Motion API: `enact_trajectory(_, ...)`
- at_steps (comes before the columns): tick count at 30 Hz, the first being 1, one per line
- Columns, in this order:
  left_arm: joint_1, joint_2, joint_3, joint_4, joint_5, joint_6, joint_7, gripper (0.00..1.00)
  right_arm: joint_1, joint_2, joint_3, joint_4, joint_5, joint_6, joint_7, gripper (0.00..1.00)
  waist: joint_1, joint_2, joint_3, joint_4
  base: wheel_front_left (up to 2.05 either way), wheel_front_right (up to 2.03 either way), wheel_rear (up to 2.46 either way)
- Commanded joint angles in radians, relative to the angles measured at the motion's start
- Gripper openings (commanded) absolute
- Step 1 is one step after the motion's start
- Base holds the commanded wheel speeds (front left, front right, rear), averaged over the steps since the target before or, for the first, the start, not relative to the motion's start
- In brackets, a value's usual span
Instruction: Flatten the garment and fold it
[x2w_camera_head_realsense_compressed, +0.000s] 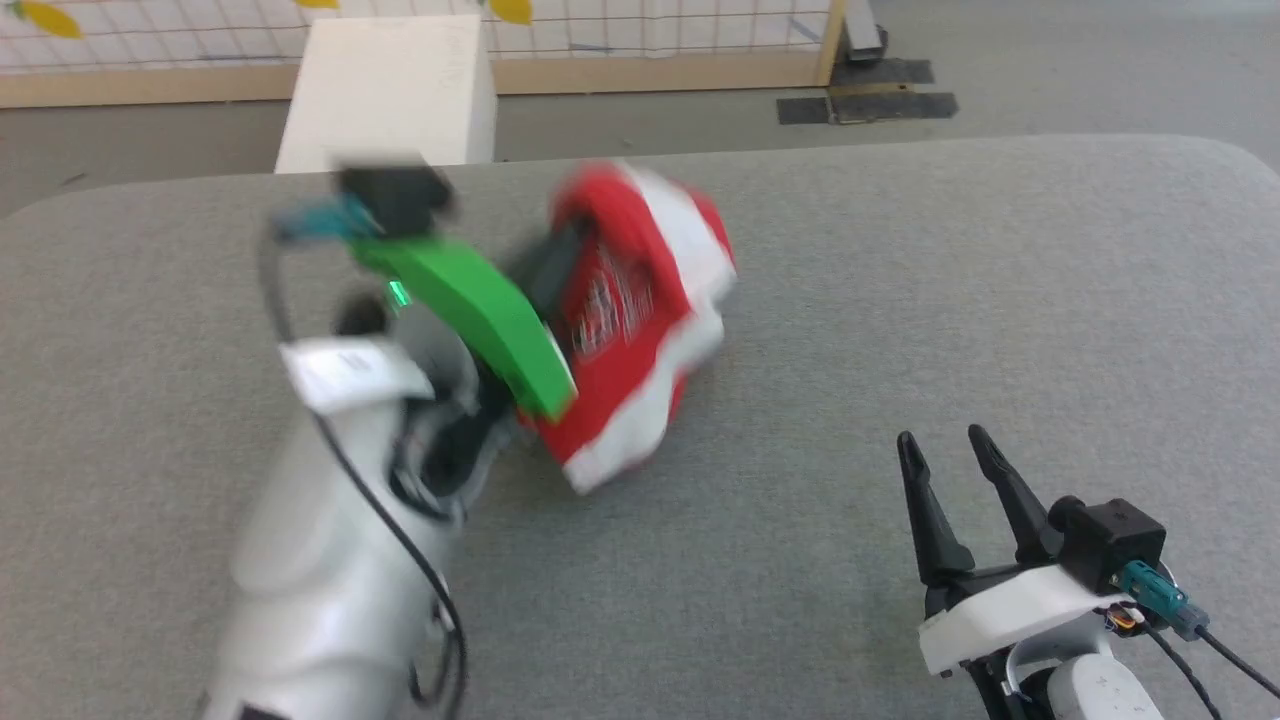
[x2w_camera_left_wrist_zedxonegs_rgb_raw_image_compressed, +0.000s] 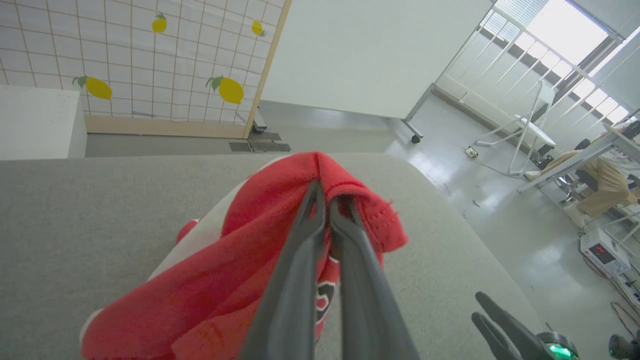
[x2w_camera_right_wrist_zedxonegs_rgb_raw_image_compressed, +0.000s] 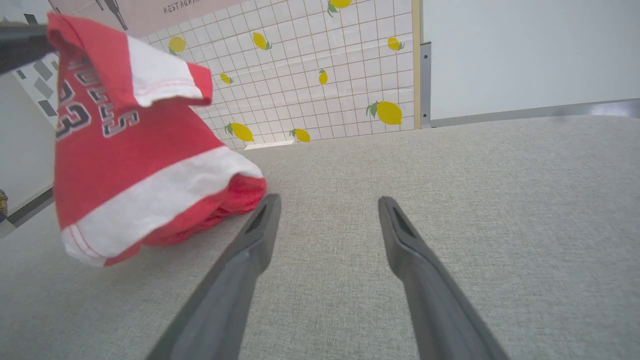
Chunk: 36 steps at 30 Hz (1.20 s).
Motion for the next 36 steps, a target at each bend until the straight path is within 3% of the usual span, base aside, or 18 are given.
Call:
enact_trajectory(1, 0.050, -0.004, -0.025, 0.021, 0.007, 0.003, 0.006, 0.00, 0.001, 0.000, 0.002, 0.003, 0.006, -0.002, -0.011, 1.00, 0.0000, -0.0001, 0.007, -0.026, 0.00, 0.00, 0.00)
enact_trajectory(8, 0.225, -0.033, -0.196, 0.161, 0.056, 0.008, 0.104, 0.00, 0.008, 0.000, 0.003, 0.016, 0.017, -0.002, -0.018, 1.00, 0.0000, -0.0001, 0.004, -0.034, 0.00, 0.00, 0.00)
enact_trajectory(11, 0.250, -0.058, -0.189, 0.159, -0.013, 0.006, 0.143, 0.00, 0.009, 0.000, 0.004, 0.024, 0.024, -0.002, -0.021, 1.00, 0.0000, -0.0001, -0.009, -0.023, 0.00, 0.00, 0.00)
enact_trajectory(12, 0.244, -0.061, -0.183, 0.144, -0.025, 0.007, 0.148, 0.27, 0.011, 0.000, 0.004, 0.026, 0.024, -0.002, -0.022, 1.00, 0.0000, -0.0001, -0.014, -0.016, 0.00, 0.00, 0.00)
enact_trajectory(13, 0.234, -0.059, -0.174, 0.125, -0.028, 0.011, 0.146, 0.91, 0.012, 0.000, 0.004, 0.029, 0.024, -0.002, -0.022, 1.00, 0.0000, -0.0001, -0.020, -0.009, 0.00, 0.00, 0.00)
enact_trajectory(14, 0.227, -0.058, -0.160, 0.107, -0.034, 0.016, 0.139, 1.00, 0.013, 0.000, 0.005, 0.031, 0.025, -0.002, -0.023, 1.00, 0.0000, -0.0001, -0.026, -0.005, 0.00, 0.00, 0.00)
enact_trajectory(21, 0.188, 0.001, -0.022, -0.083, -0.031, 0.053, 0.005, 1.00, 0.028, 0.000, 0.008, 0.047, 0.033, -0.002, -0.026, 1.00, 0.0000, -0.0001, -0.074, 0.024, 0.00, 0.00, 0.00)
enact_trajectory(22, 0.199, 0.044, 0.028, -0.135, 0.016, 0.074, -0.079, 1.00, 0.037, 0.000, 0.008, 0.053, 0.035, -0.002, -0.027, 1.00, 0.0000, -0.0001, -0.091, 0.033, 0.00, 0.00, 0.00)
enact_trajectory(25, 0.243, 0.109, 0.075, -0.150, 0.114, 0.111, -0.203, 1.00, 0.042, 0.000, 0.013, 0.057, 0.038, -0.002, -0.027, 1.00, 0.0000, -0.0001, -0.103, 0.032, 0.00, 0.00, 0.00)
enact_trajectory(29, 0.335, 0.170, 0.124, -0.136, 0.229, 0.164, -0.382, 1.00, 0.045, 0.000, -0.004, 0.068, 0.026, -0.002, -0.011, 1.00, 0.0000, -0.0001, -0.113, 0.029, 0.00, 0.00, 0.00)
enact_trajectory(32, 0.406, 0.206, 0.117, -0.121, 0.338, 0.201, -0.489, 1.00, 0.047, 0.000, -0.023, 0.074, 0.015, -0.002, 0.011, 1.00, 0.0000, -0.0001, -0.114, 0.029, 0.00, 0.00, 0.00)
enact_trajectory(36, 0.486, 0.190, 0.106, -0.105, 0.392, 0.224, -0.530, 1.00, 0.048, 0.000, -0.050, 0.080, -0.007, -0.002, 0.069, 1.00, 0.0000, -0.0001, -0.110, 0.035, 0.00, 0.00, 0.00)
